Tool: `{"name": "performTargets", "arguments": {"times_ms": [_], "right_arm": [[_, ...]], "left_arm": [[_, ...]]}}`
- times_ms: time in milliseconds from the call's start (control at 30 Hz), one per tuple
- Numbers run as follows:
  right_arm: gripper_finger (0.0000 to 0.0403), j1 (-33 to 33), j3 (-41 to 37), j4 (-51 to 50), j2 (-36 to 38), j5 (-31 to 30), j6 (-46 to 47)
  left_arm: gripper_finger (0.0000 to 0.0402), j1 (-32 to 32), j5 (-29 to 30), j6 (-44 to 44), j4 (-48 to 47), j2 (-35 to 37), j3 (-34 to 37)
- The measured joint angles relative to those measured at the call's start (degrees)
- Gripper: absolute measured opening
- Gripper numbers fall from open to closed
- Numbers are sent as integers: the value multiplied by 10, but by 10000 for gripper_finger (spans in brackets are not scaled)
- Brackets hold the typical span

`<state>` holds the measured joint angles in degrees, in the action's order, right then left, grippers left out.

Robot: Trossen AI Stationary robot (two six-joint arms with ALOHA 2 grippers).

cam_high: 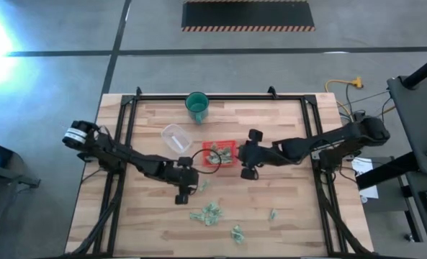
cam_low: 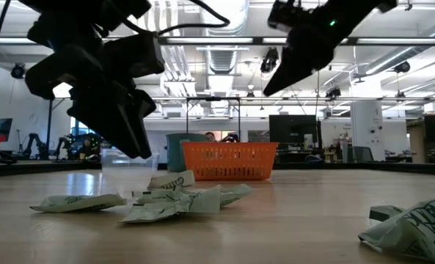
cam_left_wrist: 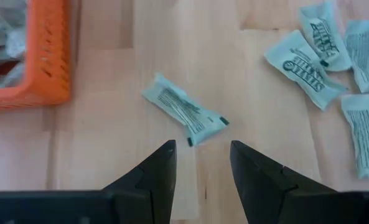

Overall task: Pick and place items into bin
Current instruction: Put the stevia packet into the orange bin

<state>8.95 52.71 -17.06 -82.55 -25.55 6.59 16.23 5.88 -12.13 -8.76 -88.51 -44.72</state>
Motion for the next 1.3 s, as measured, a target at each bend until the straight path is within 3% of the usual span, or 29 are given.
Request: {"name": "performTargets", "arguments": {"times_ms": [333, 700, 1300], "right_arm": [[132, 60, -6, -25, 50, -1, 25], [122, 73, -22, -25, 61, -5, 29], [97, 73, -25, -25, 59, -5, 29]], "left_arm": [[134, 25, 57, -25, -2, -11, -19], [134, 27, 58, -6, 43, -71, -26], [134, 26, 44, 19, 56, -112, -38]]}}
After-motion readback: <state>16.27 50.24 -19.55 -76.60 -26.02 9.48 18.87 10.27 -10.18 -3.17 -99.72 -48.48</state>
